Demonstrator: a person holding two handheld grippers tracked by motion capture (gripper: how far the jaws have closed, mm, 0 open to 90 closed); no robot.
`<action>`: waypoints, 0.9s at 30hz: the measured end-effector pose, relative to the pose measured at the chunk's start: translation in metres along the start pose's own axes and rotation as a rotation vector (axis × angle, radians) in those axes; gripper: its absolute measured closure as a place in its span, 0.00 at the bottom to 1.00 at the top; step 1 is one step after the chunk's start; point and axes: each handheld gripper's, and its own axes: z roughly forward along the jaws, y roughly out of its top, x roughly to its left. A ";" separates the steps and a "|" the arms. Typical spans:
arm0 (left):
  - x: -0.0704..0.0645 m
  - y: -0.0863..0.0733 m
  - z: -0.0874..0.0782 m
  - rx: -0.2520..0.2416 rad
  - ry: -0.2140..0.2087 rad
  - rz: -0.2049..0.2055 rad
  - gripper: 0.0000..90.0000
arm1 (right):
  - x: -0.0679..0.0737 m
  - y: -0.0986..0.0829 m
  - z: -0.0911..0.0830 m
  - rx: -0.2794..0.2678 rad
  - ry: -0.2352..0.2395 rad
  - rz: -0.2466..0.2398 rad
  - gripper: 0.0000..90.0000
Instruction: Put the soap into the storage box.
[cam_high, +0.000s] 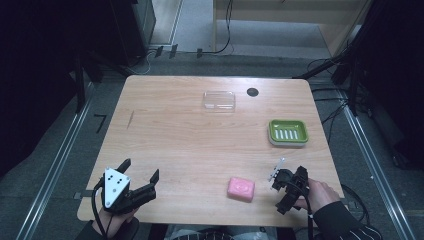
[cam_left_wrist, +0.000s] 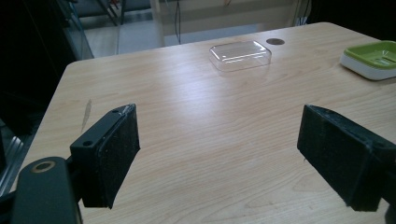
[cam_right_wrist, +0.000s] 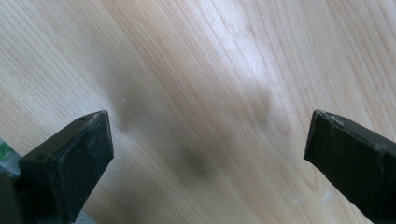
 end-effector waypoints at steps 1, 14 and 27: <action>0.000 0.000 0.000 0.001 -0.001 0.004 0.15 | 0.001 0.002 0.000 0.003 0.000 -0.007 0.02; -0.004 0.001 -0.002 0.001 0.005 0.016 0.15 | 0.014 0.020 -0.004 -0.024 0.015 -0.093 0.01; -0.004 0.001 -0.001 0.004 0.003 0.020 0.15 | 0.020 0.038 -0.011 -0.043 0.036 -0.149 0.00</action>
